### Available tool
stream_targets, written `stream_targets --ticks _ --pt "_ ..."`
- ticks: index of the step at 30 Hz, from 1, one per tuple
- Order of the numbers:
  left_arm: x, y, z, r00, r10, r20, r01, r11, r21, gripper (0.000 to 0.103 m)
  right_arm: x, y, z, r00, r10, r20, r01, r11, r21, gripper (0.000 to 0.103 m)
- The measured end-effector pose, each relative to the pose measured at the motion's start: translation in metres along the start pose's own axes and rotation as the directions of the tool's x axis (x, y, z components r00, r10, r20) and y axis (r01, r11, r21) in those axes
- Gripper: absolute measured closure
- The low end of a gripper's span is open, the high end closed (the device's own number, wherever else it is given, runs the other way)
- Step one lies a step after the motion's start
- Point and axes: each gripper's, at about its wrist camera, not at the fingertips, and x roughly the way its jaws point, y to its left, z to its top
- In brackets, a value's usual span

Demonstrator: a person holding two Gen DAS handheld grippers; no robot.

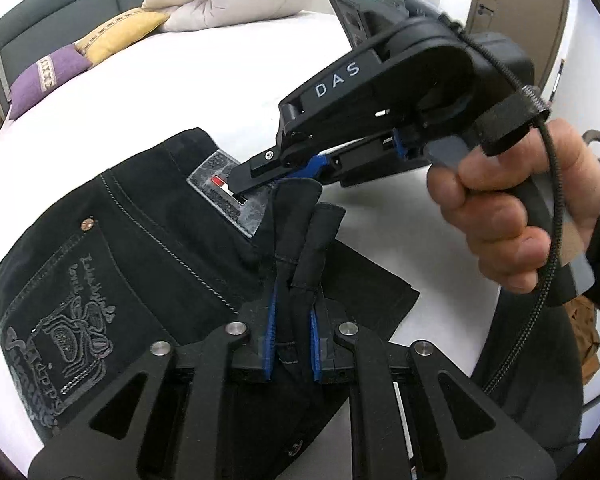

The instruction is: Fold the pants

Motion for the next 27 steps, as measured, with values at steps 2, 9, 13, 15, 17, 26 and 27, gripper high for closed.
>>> stream_targets --ticks 2,9,13,15,17,26,27 --pt "-0.006 0.002 -0.009 1.0 -0.013 0.004 0.013 1.0 -0.011 0.086 -0.002 -0.008 -0.003 1.0 0.013 0.02 -0.014 0.999 0.035 0.084" --pt "-0.061 0.054 -0.028 0.983 -0.16 0.093 0.174 0.97 -0.171 0.083 -0.05 0.032 -0.017 0.993 -0.045 0.112 0.048 0.998 -0.027 0.072" --pt "-0.071 0.082 -0.047 0.983 -0.131 0.127 0.161 0.951 -0.263 0.083 -0.03 0.076 -0.031 0.999 0.004 0.032 0.001 0.99 -0.144 0.072" --pt "-0.058 0.109 -0.057 0.984 -0.147 0.103 0.174 0.921 -0.348 0.083 -0.01 0.072 -0.039 0.999 -0.038 -0.022 0.034 0.989 -0.142 0.072" --pt "-0.051 0.134 -0.065 0.981 -0.161 0.11 0.192 0.886 -0.421 0.083 0.009 0.052 -0.047 0.993 -0.1 -0.059 0.095 0.993 -0.077 0.096" --pt "-0.022 0.241 -0.027 0.97 -0.144 0.195 0.227 0.821 -0.524 0.083 0.002 0.017 -0.061 1.0 -0.022 0.001 0.022 0.999 0.045 0.103" --pt "-0.01 0.247 -0.03 0.969 -0.17 0.179 0.242 0.806 -0.54 0.083 0.002 0.012 -0.062 1.0 -0.012 0.004 0.011 0.998 0.056 0.103"
